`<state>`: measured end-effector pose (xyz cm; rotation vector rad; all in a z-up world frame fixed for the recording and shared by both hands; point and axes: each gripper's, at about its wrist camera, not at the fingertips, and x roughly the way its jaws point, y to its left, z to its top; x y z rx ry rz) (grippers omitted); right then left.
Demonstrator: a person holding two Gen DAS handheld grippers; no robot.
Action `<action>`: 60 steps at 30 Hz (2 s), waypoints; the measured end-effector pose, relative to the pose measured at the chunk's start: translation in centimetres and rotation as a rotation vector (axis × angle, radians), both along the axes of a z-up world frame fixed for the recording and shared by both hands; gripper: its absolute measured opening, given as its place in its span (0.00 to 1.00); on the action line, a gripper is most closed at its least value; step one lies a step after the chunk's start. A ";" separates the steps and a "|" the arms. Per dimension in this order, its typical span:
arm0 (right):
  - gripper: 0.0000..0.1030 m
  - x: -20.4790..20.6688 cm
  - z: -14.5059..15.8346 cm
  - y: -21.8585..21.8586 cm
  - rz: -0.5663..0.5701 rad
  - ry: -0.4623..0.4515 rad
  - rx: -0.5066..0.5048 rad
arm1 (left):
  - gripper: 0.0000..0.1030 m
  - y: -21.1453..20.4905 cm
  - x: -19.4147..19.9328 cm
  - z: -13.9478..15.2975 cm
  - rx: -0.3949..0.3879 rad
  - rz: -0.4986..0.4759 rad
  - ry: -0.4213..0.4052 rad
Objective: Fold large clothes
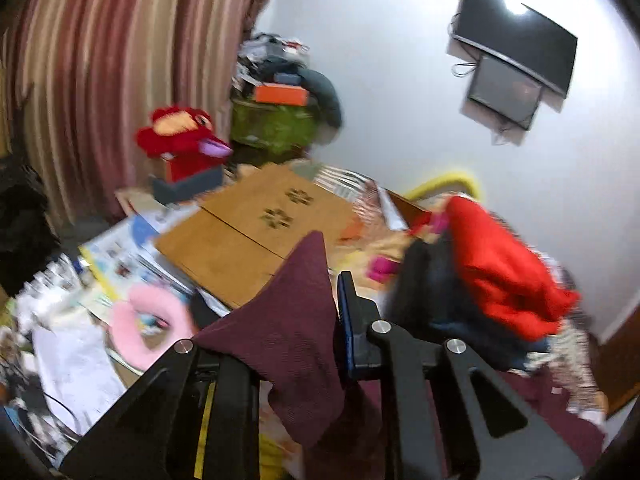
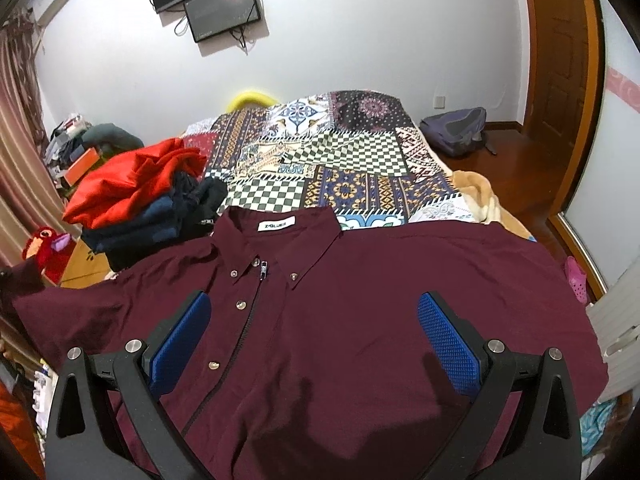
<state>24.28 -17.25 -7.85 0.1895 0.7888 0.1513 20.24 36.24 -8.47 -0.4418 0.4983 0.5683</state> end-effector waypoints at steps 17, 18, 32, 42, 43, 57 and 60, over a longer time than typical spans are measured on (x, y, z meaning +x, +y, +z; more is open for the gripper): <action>1.00 -2.7 0.5 -2.5 -0.049 -0.051 -0.008 | 0.15 -20.2 6.6 -1.6 0.164 -0.523 0.096; 1.00 -2.8 0.5 -2.4 -0.049 -0.054 -0.022 | 0.16 -21.5 7.1 -2.5 0.159 -0.562 0.123; 1.00 -3.2 -1.1 0.4 0.050 -0.054 -0.250 | 0.65 -31.0 6.8 -11.4 -0.003 -0.857 0.424; 1.00 -2.4 0.0 6.3 0.226 -0.110 -0.309 | 0.72 -25.4 2.7 -6.7 -0.044 -0.819 0.311; 1.00 -2.4 0.2 7.1 0.249 -0.117 -0.314 | 0.77 -24.4 2.0 -5.9 -0.018 -0.789 0.289; 1.00 -3.0 -1.2 24.6 0.758 -0.148 -0.477 | 0.90 -8.7 -3.8 -4.6 0.080 -0.399 0.211; 0.99 -3.3 -2.9 28.1 0.862 -0.120 -0.527 | 0.90 -6.2 -4.9 -5.8 0.057 -0.350 0.235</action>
